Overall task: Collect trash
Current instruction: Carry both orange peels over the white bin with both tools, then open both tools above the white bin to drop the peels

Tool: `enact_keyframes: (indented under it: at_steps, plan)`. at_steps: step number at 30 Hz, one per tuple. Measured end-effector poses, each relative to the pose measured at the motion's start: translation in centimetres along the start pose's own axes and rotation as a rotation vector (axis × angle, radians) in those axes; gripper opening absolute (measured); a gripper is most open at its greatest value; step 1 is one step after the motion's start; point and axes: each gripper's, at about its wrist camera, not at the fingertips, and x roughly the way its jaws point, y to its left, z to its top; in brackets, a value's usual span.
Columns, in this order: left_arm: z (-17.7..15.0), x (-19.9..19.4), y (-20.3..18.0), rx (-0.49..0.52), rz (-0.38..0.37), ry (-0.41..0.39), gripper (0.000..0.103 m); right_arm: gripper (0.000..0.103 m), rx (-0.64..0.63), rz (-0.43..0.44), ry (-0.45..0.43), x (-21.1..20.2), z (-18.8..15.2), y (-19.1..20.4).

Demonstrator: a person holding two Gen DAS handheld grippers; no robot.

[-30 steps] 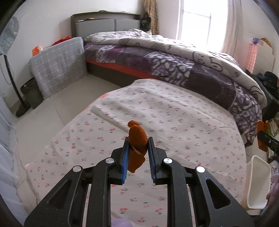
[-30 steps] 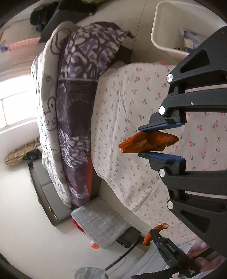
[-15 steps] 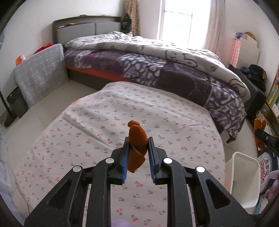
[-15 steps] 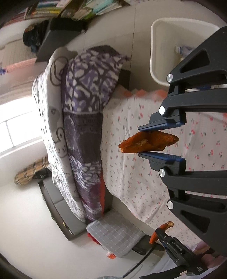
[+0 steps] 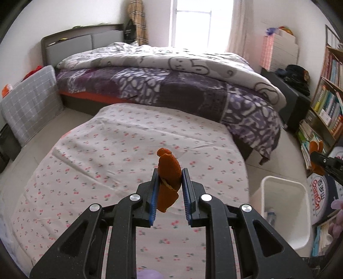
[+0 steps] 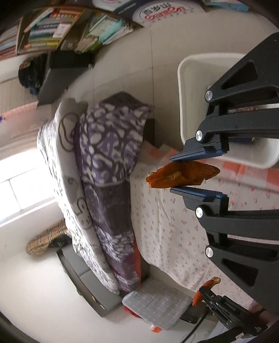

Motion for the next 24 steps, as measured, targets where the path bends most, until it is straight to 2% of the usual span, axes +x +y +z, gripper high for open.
enact_keyframes:
  at_steps: [6, 7, 8, 13, 24]
  plan:
    - [-0.2, -0.2, -3.8, 0.057, -0.047, 0.002, 0.020, 0.027, 0.050, -0.069, 0.019, -0.9, 0.0, -3.9]
    - [-0.3, -0.2, -4.6, 0.069, -0.056, 0.002, 0.020, 0.037, 0.052, -0.077, 0.018, -1.0, 0.0, -4.2]
    - [-0.3, -0.3, -5.3, 0.077, -0.064, 0.001, 0.020, 0.056, 0.059, -0.096, 0.013, -1.4, 0.0, -4.8]
    - [-0.5, -0.5, -9.2, 0.132, -0.113, 0.001, 0.020, 0.082, 0.107, -0.172, -0.034, -3.2, 0.2, -7.8]
    - [-2.1, -0.5, -18.3, 0.245, -0.232, 0.030, 0.021, 0.087, 0.187, -0.279, -0.145, -7.5, 1.3, -13.5]
